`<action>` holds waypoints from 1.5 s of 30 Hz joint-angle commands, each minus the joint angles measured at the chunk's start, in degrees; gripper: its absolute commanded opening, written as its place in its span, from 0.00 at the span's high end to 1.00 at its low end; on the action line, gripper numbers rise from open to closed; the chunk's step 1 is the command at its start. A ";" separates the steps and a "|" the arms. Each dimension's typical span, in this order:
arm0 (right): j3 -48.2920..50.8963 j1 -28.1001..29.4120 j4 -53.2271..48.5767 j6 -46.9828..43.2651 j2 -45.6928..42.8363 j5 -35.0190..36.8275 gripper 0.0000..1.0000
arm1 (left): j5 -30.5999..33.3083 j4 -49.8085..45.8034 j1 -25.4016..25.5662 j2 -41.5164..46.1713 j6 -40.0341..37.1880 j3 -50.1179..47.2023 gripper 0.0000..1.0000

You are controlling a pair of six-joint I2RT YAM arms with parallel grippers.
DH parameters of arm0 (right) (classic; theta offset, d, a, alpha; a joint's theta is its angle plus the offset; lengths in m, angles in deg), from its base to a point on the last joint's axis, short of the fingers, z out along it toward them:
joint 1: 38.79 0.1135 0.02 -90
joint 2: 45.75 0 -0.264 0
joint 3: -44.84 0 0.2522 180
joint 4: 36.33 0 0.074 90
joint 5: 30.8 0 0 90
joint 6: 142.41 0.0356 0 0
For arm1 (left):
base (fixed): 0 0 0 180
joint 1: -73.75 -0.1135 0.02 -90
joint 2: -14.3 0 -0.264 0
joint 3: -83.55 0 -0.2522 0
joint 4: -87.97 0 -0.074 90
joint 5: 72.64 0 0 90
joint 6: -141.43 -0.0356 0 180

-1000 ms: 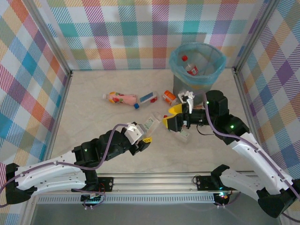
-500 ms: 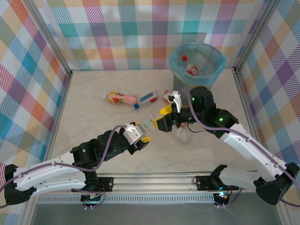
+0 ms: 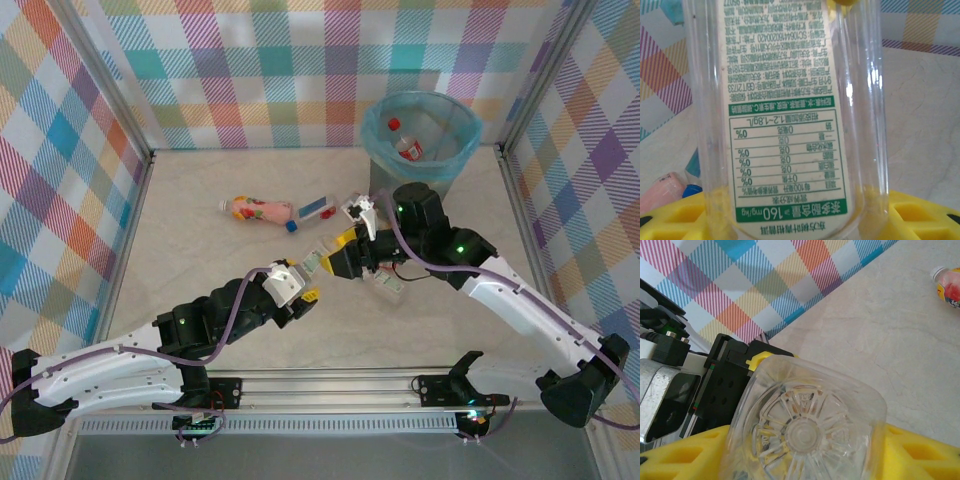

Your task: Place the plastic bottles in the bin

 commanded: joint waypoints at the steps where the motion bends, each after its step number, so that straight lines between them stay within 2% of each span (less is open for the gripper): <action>1: -2.96 0.31 -0.56 -1.49 0.74 -1.34 0.43 | 0.29 3.76 0.17 0.06 -0.45 -0.54 0.39; 3: -3.81 0.30 -0.98 -1.53 0.85 -0.33 0.46 | 0.75 3.91 -0.07 0.19 -0.53 -0.46 0.34; 7: -6.82 0.30 -3.92 -2.08 0.82 4.02 0.47 | 3.20 3.33 -0.40 0.41 -0.87 0.30 0.17; 10: -12.16 0.20 -9.29 -4.52 1.58 10.20 0.48 | 4.55 2.00 -0.86 0.63 -1.91 1.44 0.11; 13: -18.09 -0.13 -13.92 -7.88 2.42 18.23 0.49 | 4.11 1.74 -1.39 1.10 -2.75 2.97 0.06; 17: -26.75 -1.35 -18.44 -13.06 4.76 33.29 0.51 | 2.05 4.81 -2.33 0.48 -2.79 4.38 0.03; 21: -35.02 -4.86 -19.14 -18.47 8.82 48.67 0.52 | -1.50 8.41 -3.08 -3.10 -1.21 5.38 0.03; 24: -39.83 -8.52 -16.83 -21.33 12.16 56.88 0.55 | -3.79 9.16 -3.17 -7.28 0.55 7.34 0.03; 28: -42.78 -13.62 -12.99 -23.02 15.91 61.47 0.55 | -5.35 9.32 -3.17 -11.51 3.30 9.36 0.04; 32: -44.60 -17.10 -12.48 -22.11 20.44 62.91 0.53 | -4.71 9.96 -3.17 -13.45 5.85 9.72 0.05; 41: -46.12 -19.01 -16.05 -19.27 30.01 62.65 0.49 | -0.30 7.33 -3.41 -12.88 10.18 9.53 0.05; 45: -47.68 -19.95 -18.55 -17.03 34.12 60.09 0.46 | 0.84 6.32 -3.61 -11.58 11.46 8.54 0.05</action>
